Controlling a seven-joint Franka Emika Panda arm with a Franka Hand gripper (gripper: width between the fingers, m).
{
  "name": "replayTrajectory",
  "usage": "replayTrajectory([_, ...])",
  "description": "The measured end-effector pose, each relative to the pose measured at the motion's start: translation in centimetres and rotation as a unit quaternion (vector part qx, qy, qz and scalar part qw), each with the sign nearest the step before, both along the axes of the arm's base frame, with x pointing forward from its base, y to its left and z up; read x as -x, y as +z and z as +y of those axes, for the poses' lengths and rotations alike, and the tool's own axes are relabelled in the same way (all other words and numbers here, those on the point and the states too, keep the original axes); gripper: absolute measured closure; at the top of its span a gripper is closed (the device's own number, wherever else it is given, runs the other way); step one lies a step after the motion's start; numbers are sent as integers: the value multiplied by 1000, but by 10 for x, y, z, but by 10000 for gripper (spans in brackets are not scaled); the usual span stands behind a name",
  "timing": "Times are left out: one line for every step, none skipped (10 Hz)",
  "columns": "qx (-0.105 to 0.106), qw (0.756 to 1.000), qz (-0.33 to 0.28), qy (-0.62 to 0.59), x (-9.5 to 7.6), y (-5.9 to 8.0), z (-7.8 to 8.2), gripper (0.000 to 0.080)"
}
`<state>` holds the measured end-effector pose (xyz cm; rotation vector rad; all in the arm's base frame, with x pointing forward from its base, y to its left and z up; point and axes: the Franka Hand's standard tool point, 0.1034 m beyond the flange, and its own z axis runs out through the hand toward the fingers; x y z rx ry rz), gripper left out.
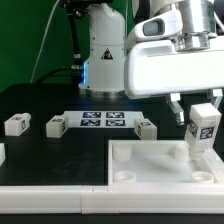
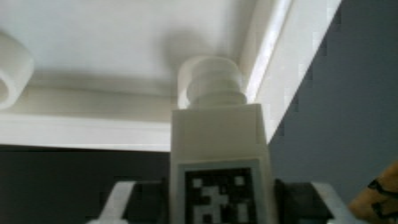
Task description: Assemble one leg
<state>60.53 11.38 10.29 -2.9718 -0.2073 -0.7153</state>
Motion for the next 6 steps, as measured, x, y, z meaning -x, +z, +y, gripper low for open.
replayTrajectory([0,1000,-2,0,0,-1,0,515])
replayTrajectory([-2,1000,-20,-2,-1,0,-1,515])
replayTrajectory([-2,1000,-31,-3,-1,-2,-1,515])
replayTrajectory([-2,1000,-31,-3,-1,-3,-2,515])
replayTrajectory([-4,999,-45,-4,-4,-4,-1,515])
replayTrajectory([-4,999,-43,-3,-6,-8,1,515])
